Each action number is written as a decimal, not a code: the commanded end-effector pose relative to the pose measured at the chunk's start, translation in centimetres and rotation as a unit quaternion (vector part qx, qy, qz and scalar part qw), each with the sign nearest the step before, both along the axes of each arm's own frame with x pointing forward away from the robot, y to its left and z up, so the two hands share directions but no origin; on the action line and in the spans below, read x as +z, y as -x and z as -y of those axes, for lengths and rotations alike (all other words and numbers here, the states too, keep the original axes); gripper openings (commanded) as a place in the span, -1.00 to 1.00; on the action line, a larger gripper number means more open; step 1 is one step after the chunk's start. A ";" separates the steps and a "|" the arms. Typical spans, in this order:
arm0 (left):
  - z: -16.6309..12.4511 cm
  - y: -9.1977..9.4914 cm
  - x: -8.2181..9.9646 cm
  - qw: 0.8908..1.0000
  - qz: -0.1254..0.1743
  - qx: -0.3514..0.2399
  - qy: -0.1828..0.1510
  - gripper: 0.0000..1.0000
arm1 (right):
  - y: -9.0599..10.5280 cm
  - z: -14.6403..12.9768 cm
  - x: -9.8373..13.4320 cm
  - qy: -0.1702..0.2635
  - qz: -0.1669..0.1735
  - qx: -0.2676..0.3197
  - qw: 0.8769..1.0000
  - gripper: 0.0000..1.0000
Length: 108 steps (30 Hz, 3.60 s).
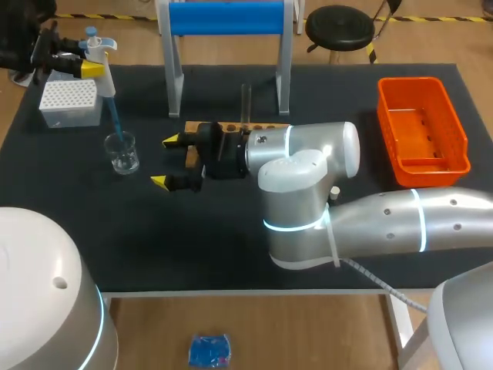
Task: Invert the test tube, pick up the pipette, mount the tip to pipette, aspirate from beaker and dispense into the tube, eject the tip, return the pipette, and cap with the stopper.
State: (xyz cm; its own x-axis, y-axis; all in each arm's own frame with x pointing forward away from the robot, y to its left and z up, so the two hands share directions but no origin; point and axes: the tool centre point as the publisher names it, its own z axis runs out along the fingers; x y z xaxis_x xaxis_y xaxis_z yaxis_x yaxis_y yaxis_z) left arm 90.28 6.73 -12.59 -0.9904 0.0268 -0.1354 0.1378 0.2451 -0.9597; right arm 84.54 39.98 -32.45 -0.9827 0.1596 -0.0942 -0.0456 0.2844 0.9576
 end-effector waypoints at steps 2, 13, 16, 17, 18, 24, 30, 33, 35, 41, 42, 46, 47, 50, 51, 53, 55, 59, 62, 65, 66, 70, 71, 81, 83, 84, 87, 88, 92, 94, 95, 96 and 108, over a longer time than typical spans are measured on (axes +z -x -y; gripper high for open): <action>0.0 -0.1 -0.4 1.000 0.004 0.000 0.000 -1.00 | 0.0 0.0 -0.1 -0.001 0.001 -0.001 1.000 1.00; -0.6 -0.5 -1.4 1.000 0.005 0.005 0.001 -1.00 | 0.0 0.0 -0.1 -0.001 0.001 -0.001 1.000 1.00; -0.8 -0.6 -1.5 1.000 0.006 0.005 0.001 -1.00 | 0.0 0.0 -0.1 -0.001 0.001 -0.001 1.000 1.00; -0.8 -0.7 -1.5 1.000 0.007 0.005 0.001 -1.00 | 0.0 0.0 -0.1 -0.001 0.001 -0.001 1.000 1.00; -0.9 -0.8 -1.6 1.000 0.007 0.005 0.001 -1.00 | 0.0 0.0 -0.1 -0.001 0.001 -0.001 1.000 1.00; -0.9 -1.1 -2.2 1.000 0.005 0.004 0.002 -1.00 | 0.0 0.0 -0.1 -0.001 0.001 -0.001 1.000 1.00; -0.9 -1.2 -2.9 1.000 0.000 0.003 0.003 -1.00 | 0.0 0.0 -0.1 -0.001 0.001 -0.001 1.000 1.00; -0.9 -1.1 -3.4 1.000 -0.001 0.004 0.004 -1.00 | 0.0 0.0 -0.1 -0.001 0.001 -0.001 1.000 1.00; -0.8 -1.1 -3.6 1.000 -0.002 0.004 0.005 -1.00 | 0.0 0.0 -0.1 -0.001 0.001 -0.001 1.000 1.00; -0.8 -1.3 -4.2 1.000 -0.006 0.004 0.006 -1.00 | 0.0 0.0 -0.1 -0.001 0.001 -0.001 1.000 1.00; -0.8 -1.3 -4.2 1.000 -0.007 0.004 0.007 -1.00 | 0.0 0.0 -0.1 -0.001 0.001 -0.001 1.000 1.00; -0.8 -1.3 -4.6 1.000 -0.009 0.002 0.004 -1.00 | 0.0 0.0 -0.1 -0.001 0.001 -0.001 1.000 1.00; -0.7 -1.4 -4.7 1.000 -0.010 0.002 0.004 -1.00 | 0.0 0.0 -0.1 -0.001 0.001 -0.001 1.000 1.00; -0.7 -1.4 -4.8 1.000 -0.011 0.001 0.004 -1.00 | 0.0 0.0 -0.1 -0.001 0.001 -0.001 1.000 1.00; -0.7 -1.4 -4.8 1.000 -0.011 0.001 0.004 -1.00 | 0.0 0.0 -0.1 -0.001 0.001 -0.001 1.000 1.00; -0.7 -1.4 -4.9 1.000 -0.011 0.001 0.005 -1.00 | 0.0 0.0 -0.1 -0.001 0.001 -0.001 1.000 1.00; -0.7 -1.4 -5.0 1.000 -0.011 0.001 0.005 -1.00 | 0.0 0.0 -0.1 -0.001 0.001 -0.001 1.000 1.00; -0.8 -1.4 -5.4 1.000 -0.013 0.003 0.005 -1.00 | 0.0 0.0 -0.1 -0.001 0.001 -0.001 1.000 1.00; -0.9 -1.4 -5.7 1.000 -0.015 0.005 0.005 -1.00 | 0.0 0.0 -0.1 -0.001 0.001 -0.001 1.000 1.00; -1.0 -1.5 -5.9 1.000 -0.017 0.006 0.005 -1.00 | 0.0 0.0 -0.1 -0.001 0.001 -0.001 1.000 1.00; -1.0 -1.5 -6.0 1.000 -0.017 0.006 0.005 -1.00 | 0.0 0.0 -0.1 -0.001 0.001 -0.001 1.000 1.00; -1.1 -1.6 -6.3 1.000 -0.019 0.006 0.005 -1.00 | 0.0 0.0 -0.1 -0.001 0.001 -0.001 1.000 1.00; -1.1 -1.7 -6.3 1.000 -0.019 0.006 0.006 -1.00 | 0.0 0.0 -0.1 -0.001 0.001 -0.001 1.000 1.00; -1.0 -1.9 -7.0 1.000 -0.024 0.005 0.007 -1.00 | 0.0 0.0 -0.1 -0.001 0.001 -0.001 1.000 1.00; -1.0 -1.9 -7.1 1.000 -0.025 0.005 0.007 -1.00 | 0.0 0.0 -0.1 -0.001 0.001 -0.001 1.000 1.00; -1.0 -1.9 -7.1 1.000 -0.026 0.004 0.007 -1.00 | 0.0 0.0 -0.1 -0.001 0.001 -0.001 1.000 1.00; -1.0 -2.0 -7.2 1.000 -0.027 0.004 0.007 -1.00 | 0.0 0.0 -0.1 -0.001 0.001 -0.001 1.000 1.00; -0.9 -2.0 -7.3 1.000 -0.028 0.004 0.007 -1.00 | 0.0 0.0 -0.1 -0.001 0.001 -0.001 1.000 1.00; -0.9 -2.0 -7.5 1.000 -0.030 0.003 0.007 -1.00 | 0.0 0.0 -0.1 -0.001 0.001 -0.001 1.000 1.00; -0.9 -2.1 -7.5 1.000 -0.030 0.003 0.007 -1.00 | 0.0 0.0 -0.1 -0.001 0.001 -0.001 1.000 1.00; -0.9 -2.1 -7.6 1.000 -0.031 0.003 0.007 -1.00 | 0.0 0.0 -0.1 -0.001 0.001 -0.001 1.000 1.00; -1.0 -2.1 -7.6 1.000 -0.031 0.003 0.007 -1.00 | 0.0 0.0 -0.1 -0.001 0.001 -0.001 1.000 1.00; -1.2 -2.2 -7.8 1.000 -0.030 0.007 0.004 -1.00 | 0.0 0.0 -0.1 -0.001 0.001 -0.001 1.000 1.00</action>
State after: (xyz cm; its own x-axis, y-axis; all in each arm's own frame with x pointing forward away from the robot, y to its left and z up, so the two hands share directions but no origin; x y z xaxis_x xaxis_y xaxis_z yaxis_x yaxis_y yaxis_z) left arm 92.25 7.74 -20.41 -0.9971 0.0069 -0.0755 0.0749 0.2393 -0.9680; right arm 84.54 40.05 -32.48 -0.9824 0.1609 -0.0946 -0.0458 0.2838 0.9578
